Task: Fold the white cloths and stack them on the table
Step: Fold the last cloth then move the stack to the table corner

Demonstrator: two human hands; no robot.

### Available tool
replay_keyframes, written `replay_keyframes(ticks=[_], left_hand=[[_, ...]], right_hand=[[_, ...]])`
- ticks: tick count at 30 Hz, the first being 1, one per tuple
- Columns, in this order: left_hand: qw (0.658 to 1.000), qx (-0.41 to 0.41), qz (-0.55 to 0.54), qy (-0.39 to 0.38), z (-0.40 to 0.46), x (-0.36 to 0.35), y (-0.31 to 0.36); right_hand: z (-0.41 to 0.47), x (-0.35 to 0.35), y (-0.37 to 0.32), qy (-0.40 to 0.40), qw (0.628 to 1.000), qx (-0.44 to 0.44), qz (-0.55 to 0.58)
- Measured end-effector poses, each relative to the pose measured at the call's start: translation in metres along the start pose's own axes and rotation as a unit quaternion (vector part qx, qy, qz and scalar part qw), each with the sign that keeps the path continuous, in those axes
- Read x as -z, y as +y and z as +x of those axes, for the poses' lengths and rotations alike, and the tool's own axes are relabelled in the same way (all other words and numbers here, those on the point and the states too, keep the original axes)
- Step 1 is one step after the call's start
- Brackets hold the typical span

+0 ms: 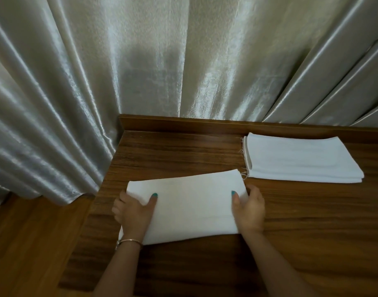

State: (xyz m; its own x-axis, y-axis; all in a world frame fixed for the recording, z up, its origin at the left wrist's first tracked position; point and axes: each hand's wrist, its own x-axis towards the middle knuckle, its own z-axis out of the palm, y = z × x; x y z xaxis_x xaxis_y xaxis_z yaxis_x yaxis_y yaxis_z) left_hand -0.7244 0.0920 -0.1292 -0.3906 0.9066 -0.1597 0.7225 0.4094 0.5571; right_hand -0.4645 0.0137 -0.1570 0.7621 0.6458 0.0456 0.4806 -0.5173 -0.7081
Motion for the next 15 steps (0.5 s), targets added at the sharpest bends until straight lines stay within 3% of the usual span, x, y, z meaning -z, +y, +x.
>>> replay_keyframes(ticks=[4, 10, 13, 15], left_hand=[[0.993, 0.054, 0.007, -0.101, 0.022, 0.013, 0.007], [0.956, 0.117, -0.031, -0.269, 0.042, 0.036, 0.0], [0.942, 0.124, -0.05, -0.308, 0.041, 0.046, -0.006], [0.928, 0.165, -0.083, -0.325, 0.034, 0.049, -0.014]], right_hand=[[0.002, 0.0, -0.004, -0.026, 0.999, -0.015, -0.023], [0.025, 0.015, -0.01, -0.143, 0.974, -0.174, -0.013], [0.028, 0.026, -0.016, -0.212, 0.961, -0.173, 0.03], [0.021, 0.033, -0.017, -0.23, 0.964, -0.116, 0.064]])
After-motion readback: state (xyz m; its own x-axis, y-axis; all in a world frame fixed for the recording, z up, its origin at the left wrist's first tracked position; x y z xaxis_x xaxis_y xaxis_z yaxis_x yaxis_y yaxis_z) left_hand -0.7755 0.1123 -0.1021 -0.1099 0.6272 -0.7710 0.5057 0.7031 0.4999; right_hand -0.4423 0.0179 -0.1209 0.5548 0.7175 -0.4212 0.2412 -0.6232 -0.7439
